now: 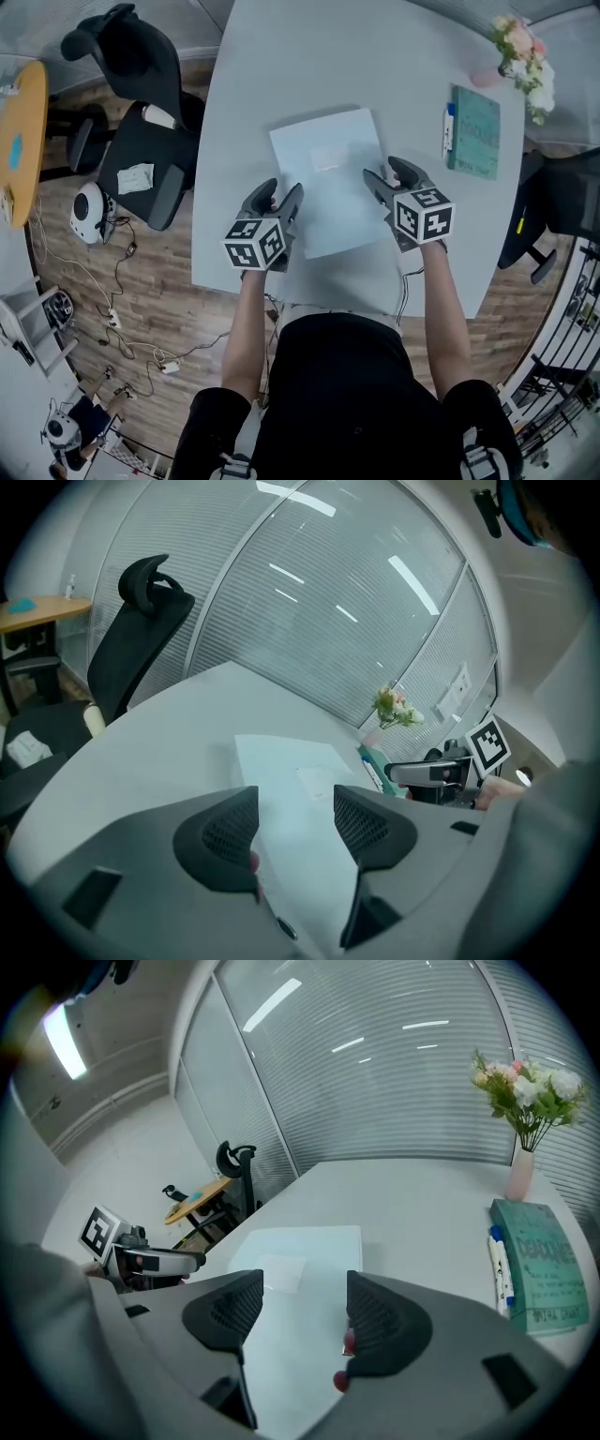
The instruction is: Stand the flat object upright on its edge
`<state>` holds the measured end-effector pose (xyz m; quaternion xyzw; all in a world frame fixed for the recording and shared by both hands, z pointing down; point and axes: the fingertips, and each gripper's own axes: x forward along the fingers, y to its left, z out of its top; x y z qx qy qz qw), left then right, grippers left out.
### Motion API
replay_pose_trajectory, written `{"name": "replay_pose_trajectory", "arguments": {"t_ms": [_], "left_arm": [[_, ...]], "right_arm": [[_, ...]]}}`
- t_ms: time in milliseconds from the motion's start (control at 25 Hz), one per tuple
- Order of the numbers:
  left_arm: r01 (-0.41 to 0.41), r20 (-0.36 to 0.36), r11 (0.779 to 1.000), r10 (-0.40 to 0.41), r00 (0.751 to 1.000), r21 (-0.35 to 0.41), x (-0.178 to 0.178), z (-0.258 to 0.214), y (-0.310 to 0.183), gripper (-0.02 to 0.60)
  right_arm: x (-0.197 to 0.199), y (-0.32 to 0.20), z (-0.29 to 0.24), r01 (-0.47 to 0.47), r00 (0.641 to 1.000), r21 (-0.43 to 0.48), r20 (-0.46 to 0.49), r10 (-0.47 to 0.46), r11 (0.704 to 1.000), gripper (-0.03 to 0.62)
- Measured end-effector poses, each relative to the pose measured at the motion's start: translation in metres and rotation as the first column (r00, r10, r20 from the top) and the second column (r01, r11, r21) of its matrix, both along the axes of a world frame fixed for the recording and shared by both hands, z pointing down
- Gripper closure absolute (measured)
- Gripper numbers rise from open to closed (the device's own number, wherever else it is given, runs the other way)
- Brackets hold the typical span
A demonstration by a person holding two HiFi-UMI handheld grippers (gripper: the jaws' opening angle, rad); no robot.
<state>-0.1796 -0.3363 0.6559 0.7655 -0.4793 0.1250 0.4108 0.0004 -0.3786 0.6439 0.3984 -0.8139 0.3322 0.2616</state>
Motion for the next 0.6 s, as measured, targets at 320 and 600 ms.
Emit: {"name": "replay_pose_trajectory", "arguments": {"t_ms": [320,600], "left_arm": [[0.010,-0.069,0.998,-0.014,0.998,-0.056,-0.006,0.022,-0.013,0.316],[0.030,-0.105,0.995,-0.040,0.994,-0.092,-0.013,0.036,-0.020,0.304]], "right_arm": [[-0.002,-0.017,0.031,0.005,1.000,-0.061,-0.004,-0.005,0.998,0.275],[-0.003,-0.023,0.048,0.000,1.000,-0.094,0.003,0.000,0.996,0.249]]}}
